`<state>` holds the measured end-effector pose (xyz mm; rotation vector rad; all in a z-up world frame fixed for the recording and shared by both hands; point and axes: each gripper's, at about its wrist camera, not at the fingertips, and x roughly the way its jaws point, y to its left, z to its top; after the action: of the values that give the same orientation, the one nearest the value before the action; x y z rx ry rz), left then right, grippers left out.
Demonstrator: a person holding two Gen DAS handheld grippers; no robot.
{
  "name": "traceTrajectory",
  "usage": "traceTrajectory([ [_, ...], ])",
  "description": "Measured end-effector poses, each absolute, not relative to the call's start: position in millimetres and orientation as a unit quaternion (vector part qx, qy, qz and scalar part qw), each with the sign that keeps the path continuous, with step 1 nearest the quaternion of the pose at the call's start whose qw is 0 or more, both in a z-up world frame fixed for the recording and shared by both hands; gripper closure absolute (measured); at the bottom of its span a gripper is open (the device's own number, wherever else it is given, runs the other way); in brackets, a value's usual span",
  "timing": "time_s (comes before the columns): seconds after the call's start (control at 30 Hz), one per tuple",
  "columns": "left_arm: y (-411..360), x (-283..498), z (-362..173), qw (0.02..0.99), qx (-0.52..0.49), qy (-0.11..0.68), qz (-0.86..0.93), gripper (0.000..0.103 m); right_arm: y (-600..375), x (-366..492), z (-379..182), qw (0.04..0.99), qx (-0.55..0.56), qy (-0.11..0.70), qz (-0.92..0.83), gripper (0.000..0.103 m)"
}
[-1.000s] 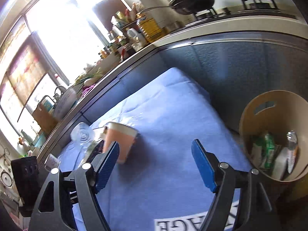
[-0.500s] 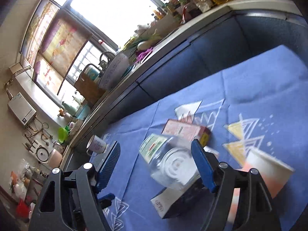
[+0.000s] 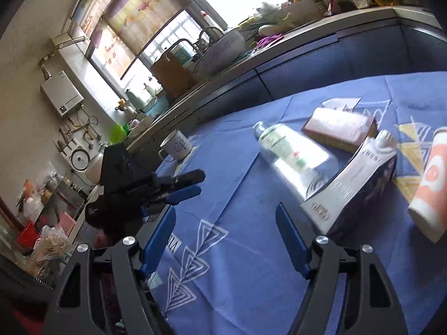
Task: Collect trash
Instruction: 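Move both grippers back over the remaining trash on the table, then grasp the clear plastic bottle with the left gripper while the right gripper grasps the milk carton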
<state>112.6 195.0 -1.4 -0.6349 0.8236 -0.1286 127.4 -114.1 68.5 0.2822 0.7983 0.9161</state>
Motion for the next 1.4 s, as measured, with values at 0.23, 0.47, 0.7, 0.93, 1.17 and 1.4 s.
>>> traceTrajectory([
  [0.23, 194.7, 109.4, -2.4, 0.864, -0.307, 0.394, -0.061, 0.036, -84.7, 214.1, 49.6, 0.81, 0.12, 0.425, 0.385, 0.03],
  [0.47, 222.3, 104.2, -7.2, 0.862, -0.316, 0.396, -0.026, 0.036, -59.7, 181.5, 27.7, 0.679, 0.204, 0.491, 0.506, 0.029],
  [0.7, 199.3, 132.6, 0.4, 0.877, -0.25, 0.409, -0.032, 0.031, -82.2, 142.0, 27.6, 0.726, 0.182, 0.459, 0.478, 0.029],
  [0.93, 157.5, 167.4, 3.4, 0.887, -0.133, 0.441, -0.038, 0.024, -126.7, 125.0, 4.9, 0.738, 0.227, 0.47, 0.429, 0.029],
  [1.17, 115.2, 165.6, 2.4, 0.896, -0.033, 0.443, -0.018, 0.02, -152.7, 124.7, -1.5, 0.767, 0.237, 0.461, 0.377, 0.029],
  [1.4, 117.6, 153.9, -11.5, 0.897, -0.016, 0.442, -0.019, 0.044, -151.3, 137.8, 9.9, 0.809, 0.225, 0.439, 0.318, 0.029],
])
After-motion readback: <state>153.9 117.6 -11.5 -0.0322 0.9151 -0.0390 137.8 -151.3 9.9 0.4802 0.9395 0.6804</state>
